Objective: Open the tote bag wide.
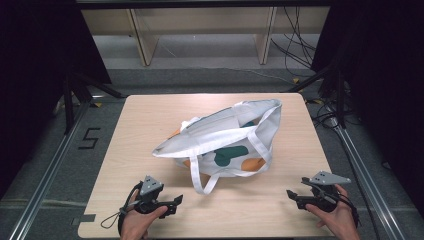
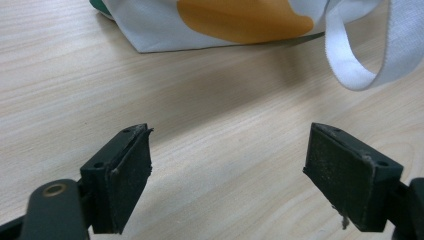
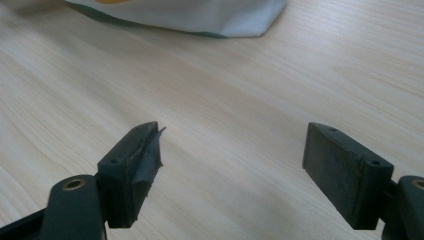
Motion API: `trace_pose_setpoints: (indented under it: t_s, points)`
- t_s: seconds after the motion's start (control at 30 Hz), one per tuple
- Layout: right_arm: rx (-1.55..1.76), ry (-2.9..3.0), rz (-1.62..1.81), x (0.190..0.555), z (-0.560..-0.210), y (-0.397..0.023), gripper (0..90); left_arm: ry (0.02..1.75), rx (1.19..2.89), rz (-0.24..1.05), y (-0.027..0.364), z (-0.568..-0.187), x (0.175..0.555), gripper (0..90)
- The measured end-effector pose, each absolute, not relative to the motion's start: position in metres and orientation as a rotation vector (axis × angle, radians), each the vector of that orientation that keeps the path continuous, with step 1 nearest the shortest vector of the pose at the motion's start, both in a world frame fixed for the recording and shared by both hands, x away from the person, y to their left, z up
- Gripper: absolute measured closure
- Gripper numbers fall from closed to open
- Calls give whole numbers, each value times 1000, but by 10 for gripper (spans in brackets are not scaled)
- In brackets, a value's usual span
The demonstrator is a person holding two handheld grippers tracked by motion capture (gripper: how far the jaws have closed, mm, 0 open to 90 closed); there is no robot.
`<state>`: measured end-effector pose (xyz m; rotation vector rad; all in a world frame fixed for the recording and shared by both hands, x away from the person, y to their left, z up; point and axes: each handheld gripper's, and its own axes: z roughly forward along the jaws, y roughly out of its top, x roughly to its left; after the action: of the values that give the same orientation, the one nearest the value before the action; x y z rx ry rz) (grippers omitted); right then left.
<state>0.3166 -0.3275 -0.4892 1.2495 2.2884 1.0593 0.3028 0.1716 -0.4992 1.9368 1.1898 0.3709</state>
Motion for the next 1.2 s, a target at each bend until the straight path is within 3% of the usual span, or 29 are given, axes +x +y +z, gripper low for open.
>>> trace_pose_setpoints:
  t_s: [0.8, 0.93, 1.0, 1.03, 1.07, 1.1, 1.17, 1.2]
  points:
    - [1238, 2273, 1098, 320, -476, -324, 214, 1184, 1940, 334, 173, -495, 302, 202]
    - [1237, 2280, 1091, 320, -469, -323, 296, 1177, 1929, 321, 175, -490, 302, 303]
    - [1179, 2296, 1099, 323, -465, -324, 456, 1169, 1904, 311, 176, -489, 303, 501]
    - [1179, 2296, 1099, 323, -465, -324, 456, 1169, 1904, 311, 176, -489, 303, 564]
    - [1174, 2312, 1120, 324, -462, -323, 490, 1158, 1908, 312, 177, -489, 303, 564]
    - [1173, 2317, 1115, 324, -456, -321, 621, 1147, 1902, 301, 177, -487, 304, 688]
    - [1167, 2321, 1126, 325, -454, -320, 663, 1131, 1916, 296, 178, -486, 304, 770]
    - [1166, 2331, 1137, 326, -451, -319, 706, 1115, 1939, 299, 180, -484, 304, 770]
